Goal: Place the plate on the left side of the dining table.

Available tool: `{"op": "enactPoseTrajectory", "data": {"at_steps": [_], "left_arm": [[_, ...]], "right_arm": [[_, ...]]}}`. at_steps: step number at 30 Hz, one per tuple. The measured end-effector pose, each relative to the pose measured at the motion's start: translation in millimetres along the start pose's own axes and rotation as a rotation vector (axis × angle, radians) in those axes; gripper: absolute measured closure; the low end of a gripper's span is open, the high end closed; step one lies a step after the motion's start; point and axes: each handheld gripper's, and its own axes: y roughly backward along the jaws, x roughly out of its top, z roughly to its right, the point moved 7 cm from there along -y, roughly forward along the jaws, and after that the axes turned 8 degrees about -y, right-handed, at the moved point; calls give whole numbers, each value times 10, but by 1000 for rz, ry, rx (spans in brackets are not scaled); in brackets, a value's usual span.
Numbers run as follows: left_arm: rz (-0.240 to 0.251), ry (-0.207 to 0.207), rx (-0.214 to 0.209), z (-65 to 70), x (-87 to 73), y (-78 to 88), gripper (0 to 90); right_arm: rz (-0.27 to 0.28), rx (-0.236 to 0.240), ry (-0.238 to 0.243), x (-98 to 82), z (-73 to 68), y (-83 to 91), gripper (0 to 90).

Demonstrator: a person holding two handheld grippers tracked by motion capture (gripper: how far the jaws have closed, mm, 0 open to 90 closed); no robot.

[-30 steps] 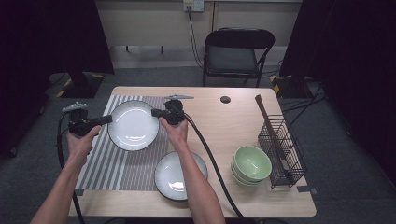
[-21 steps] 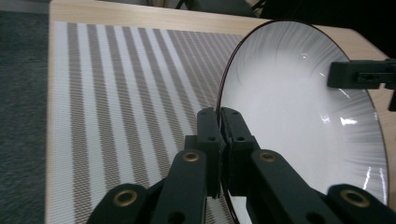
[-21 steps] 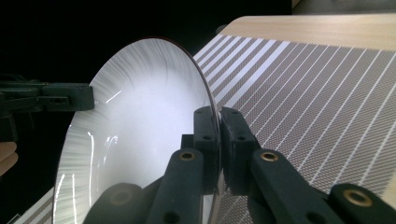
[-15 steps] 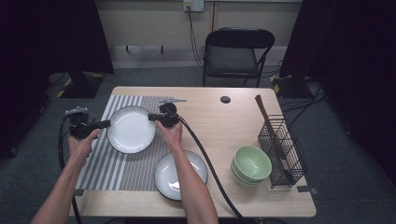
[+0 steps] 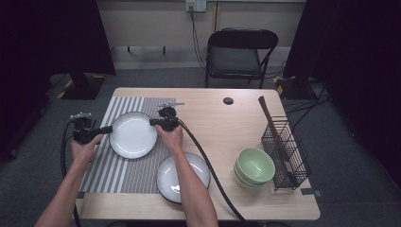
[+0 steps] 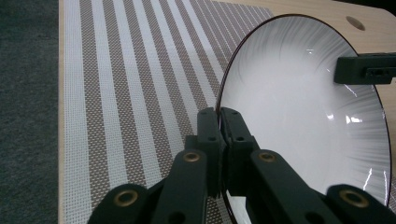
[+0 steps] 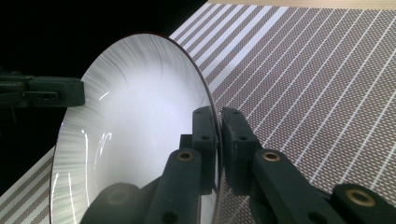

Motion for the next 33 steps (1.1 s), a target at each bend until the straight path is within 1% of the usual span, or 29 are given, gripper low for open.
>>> {"op": "enactPoseTrajectory", "data": {"at_steps": [2,3,5,6,7,8,9,11,14,16,17,18,19,20,21,23,25,26,28,29,30,31,32,33], "left_arm": [[-10,-12,7,-5,2,-2,879],[-12,-1,8,-1,2,-9,878],[-31,-4,27,-23,-18,-31,869],[-34,8,27,-35,-24,-36,868],[-27,32,17,-45,-26,-44,868],[-30,28,17,-50,-28,-46,869],[-35,14,23,-44,-30,-46,868],[-25,24,23,-44,-22,-55,868],[-31,19,31,-52,-29,-81,866],[-56,17,46,-80,-59,-115,857],[-66,14,58,-97,-82,-133,851],[-60,17,69,-123,-98,-134,856],[-40,39,45,-142,-95,-116,876],[-33,39,33,-151,-87,-96,900],[-38,30,34,-149,-88,-93,900],[-28,39,26,-130,-79,-81,896],[-30,17,25,-90,-60,-85,887],[-29,11,22,-67,-50,-92,876],[-20,5,13,-17,-28,-95,860],[-22,2,14,4,-23,-91,852],[-11,-5,5,24,-8,-79,834],[3,-7,-4,42,7,-58,805],[9,-15,-1,51,22,-32,796],[18,-14,-9,69,36,-15,789]], "right_arm": [[7,-2,-6,18,17,13,808],[6,-7,-8,29,25,28,774],[17,-24,-4,66,50,85,742],[28,-24,-4,91,58,130,726],[36,-28,-1,107,62,157,715],[43,-27,2,122,64,193,709],[47,-26,4,132,68,224,703],[54,-21,5,140,72,275,703],[64,-15,12,131,77,345,703],[85,-46,14,130,114,409,702],[95,-44,5,132,135,448,696],[101,-46,-2,133,151,490,694],[110,-52,0,140,170,535,694],[114,-48,-1,146,182,575,693],[125,-53,-2,158,200,620,693],[130,-46,-5,173,212,674,693],[135,-48,-2,182,209,714,686],[135,-42,4,185,201,731,684],[135,-56,19,188,199,771,675],[133,-53,18,186,204,791,674],[130,-56,20,181,215,812,668],[127,-69,16,171,246,841,652],[124,-72,9,158,274,863,636],[127,-71,4,144,296,893,625]]}}
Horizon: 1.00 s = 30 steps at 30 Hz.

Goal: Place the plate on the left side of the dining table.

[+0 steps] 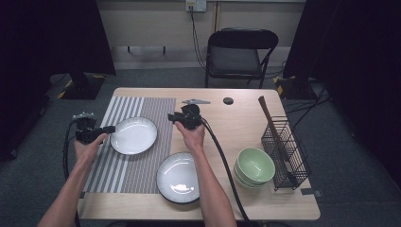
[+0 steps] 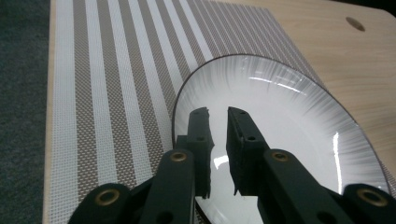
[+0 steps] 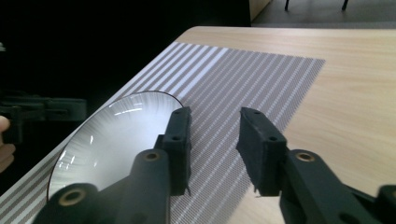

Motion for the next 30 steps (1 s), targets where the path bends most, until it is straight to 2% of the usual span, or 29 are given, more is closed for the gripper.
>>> {"op": "enactPoseTrajectory", "data": {"at_steps": [1,3,5,8,12,14,16,17,19,21,23,25,30], "left_arm": [[13,-1,-23,29,19,17,781],[18,-18,-32,77,42,44,751],[30,-20,-69,151,62,69,715],[31,-52,-81,238,89,99,680],[42,-39,-148,406,128,135,628],[30,-75,-146,513,140,130,616],[45,-85,-173,625,165,137,584],[51,-88,-179,660,172,139,573],[52,-120,-191,751,184,134,551],[49,-154,-183,821,186,123,546],[45,-150,-212,888,172,101,522],[42,-190,-199,966,170,96,494],[64,-212,-217,1141,213,128,427]], "right_arm": [[5,6,-3,-6,16,24,614],[7,24,-18,-24,35,79,600],[1,22,-8,-32,43,132,578],[-5,13,9,-19,48,217,537],[12,30,31,37,11,358,523],[18,16,38,48,8,409,525],[-2,19,42,35,1,438,526],[2,7,60,31,-3,466,526],[7,21,60,28,-10,513,525],[10,18,64,31,-9,568,514],[23,27,55,47,-16,626,474],[34,19,64,65,-27,686,460],[40,-11,73,106,-18,835,414]]}}
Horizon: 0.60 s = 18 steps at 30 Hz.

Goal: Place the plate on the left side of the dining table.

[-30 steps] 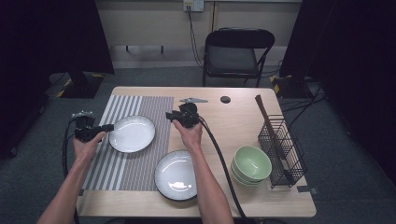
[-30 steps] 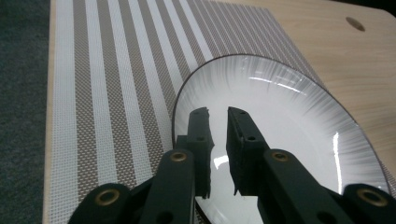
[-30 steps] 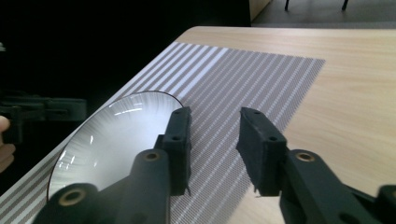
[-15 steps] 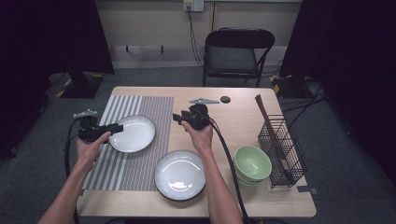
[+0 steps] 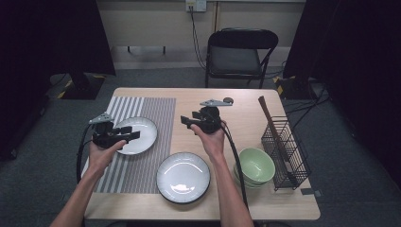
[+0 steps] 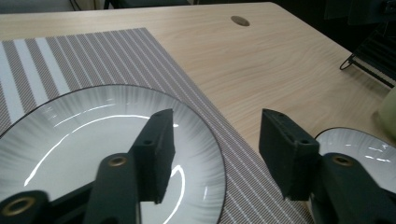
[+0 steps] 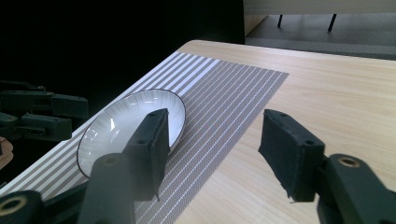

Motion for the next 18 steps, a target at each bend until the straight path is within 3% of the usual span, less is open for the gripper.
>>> {"op": "enactPoseTrajectory", "data": {"at_steps": [4,7,11,18], "left_arm": [[12,-16,-51,121,32,-57,393],[-9,-38,-61,196,22,-116,379],[1,-41,-85,305,56,-172,377],[4,-67,-129,509,113,-282,364]], "right_arm": [[-2,11,2,37,-26,110,360],[5,-9,14,55,-21,182,334],[-7,-20,18,62,12,297,332],[28,-32,31,144,60,593,343]]}}
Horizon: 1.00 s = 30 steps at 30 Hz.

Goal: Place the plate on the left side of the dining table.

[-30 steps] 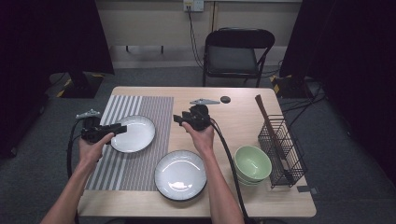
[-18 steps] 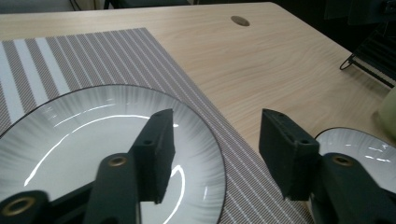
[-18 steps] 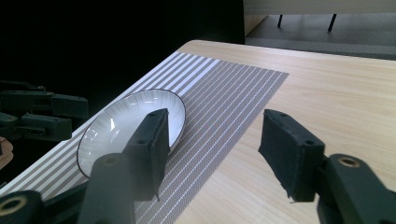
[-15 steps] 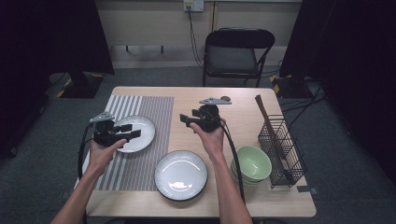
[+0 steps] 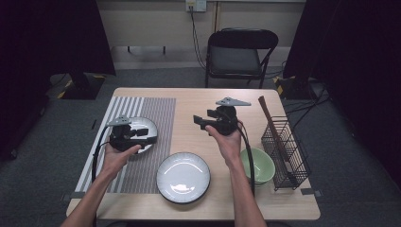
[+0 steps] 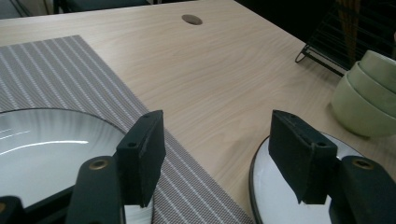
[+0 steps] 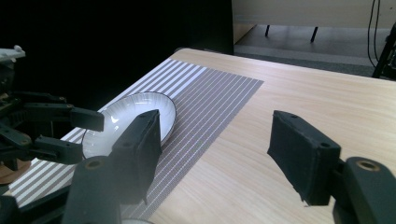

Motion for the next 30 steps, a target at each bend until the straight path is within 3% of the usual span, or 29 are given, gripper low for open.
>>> {"op": "enactPoseTrajectory", "data": {"at_steps": [4,8,16,21,30], "left_arm": [[-24,-53,4,124,33,-106,373],[-7,-75,-6,255,96,-210,364],[8,-90,-82,535,274,-420,379],[8,-99,-125,693,298,-490,389],[5,-138,-154,900,316,-589,418]], "right_arm": [[13,-15,-14,19,93,187,355],[48,-35,-10,19,180,397,363],[57,-85,-20,-10,343,720,376],[75,-122,-34,-14,476,901,374],[124,-175,-56,29,676,1327,344]]}}
